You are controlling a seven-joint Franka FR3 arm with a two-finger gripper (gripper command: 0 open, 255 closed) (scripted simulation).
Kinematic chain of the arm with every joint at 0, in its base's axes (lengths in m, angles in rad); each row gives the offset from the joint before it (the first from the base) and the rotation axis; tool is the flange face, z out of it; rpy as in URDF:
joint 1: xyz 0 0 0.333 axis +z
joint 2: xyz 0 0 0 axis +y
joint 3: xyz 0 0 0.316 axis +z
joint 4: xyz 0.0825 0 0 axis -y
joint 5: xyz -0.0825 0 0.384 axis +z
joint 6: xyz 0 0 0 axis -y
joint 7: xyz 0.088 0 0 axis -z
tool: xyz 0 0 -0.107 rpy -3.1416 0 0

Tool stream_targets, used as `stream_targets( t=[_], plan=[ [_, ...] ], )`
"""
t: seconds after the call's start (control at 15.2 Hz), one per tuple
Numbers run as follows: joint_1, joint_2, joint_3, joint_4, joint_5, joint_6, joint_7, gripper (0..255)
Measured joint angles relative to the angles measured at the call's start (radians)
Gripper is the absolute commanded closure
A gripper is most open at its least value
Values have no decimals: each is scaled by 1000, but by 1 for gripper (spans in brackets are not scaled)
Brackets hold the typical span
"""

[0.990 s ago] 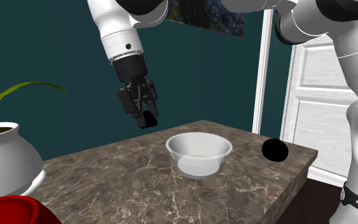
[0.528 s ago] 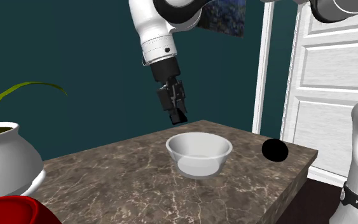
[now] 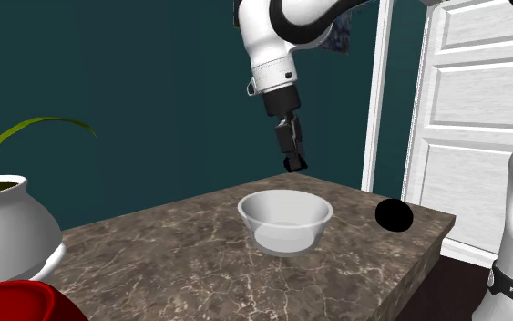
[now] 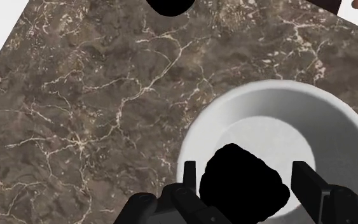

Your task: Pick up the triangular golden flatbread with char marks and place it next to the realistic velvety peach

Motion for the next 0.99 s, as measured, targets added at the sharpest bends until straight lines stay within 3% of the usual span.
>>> stream_targets(
  t=[0.46,0.99],
  plan=[
    [-59,-188,-95,-188,-20,18,-157,255],
    [-129,-360,-219,-359,-94,42,-329,255]
  ],
)
